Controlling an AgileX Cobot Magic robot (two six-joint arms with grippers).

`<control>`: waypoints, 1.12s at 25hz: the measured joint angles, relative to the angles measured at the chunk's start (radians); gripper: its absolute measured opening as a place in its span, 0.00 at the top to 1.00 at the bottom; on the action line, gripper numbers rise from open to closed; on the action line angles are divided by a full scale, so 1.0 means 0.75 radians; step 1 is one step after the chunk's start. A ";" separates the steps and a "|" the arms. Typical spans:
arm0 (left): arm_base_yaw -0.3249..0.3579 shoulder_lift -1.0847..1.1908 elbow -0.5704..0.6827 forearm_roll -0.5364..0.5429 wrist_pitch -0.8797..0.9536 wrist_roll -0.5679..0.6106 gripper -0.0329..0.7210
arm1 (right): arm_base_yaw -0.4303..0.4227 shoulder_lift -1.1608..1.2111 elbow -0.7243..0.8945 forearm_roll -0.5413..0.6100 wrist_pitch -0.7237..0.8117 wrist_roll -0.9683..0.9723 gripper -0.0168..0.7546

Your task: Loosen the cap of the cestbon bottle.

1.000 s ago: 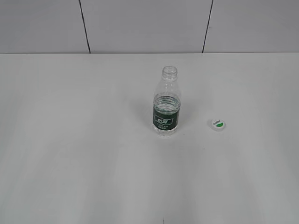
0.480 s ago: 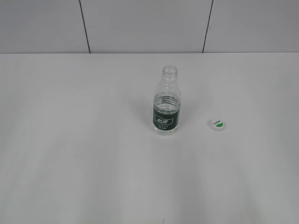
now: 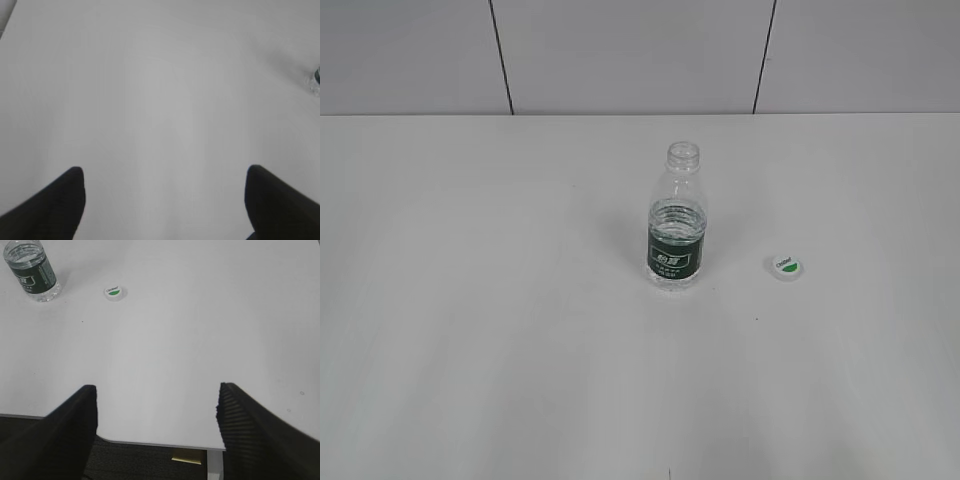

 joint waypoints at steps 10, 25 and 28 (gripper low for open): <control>0.000 -0.140 0.000 0.000 0.001 0.008 0.18 | 0.000 -0.124 0.003 -0.001 0.000 0.000 0.24; 0.000 -0.141 0.000 0.000 0.001 0.008 0.18 | 0.031 -0.149 0.003 -0.001 0.000 0.000 0.24; 0.000 -0.141 0.000 0.000 0.001 0.009 0.18 | 0.036 -0.149 0.003 -0.001 0.000 0.000 0.24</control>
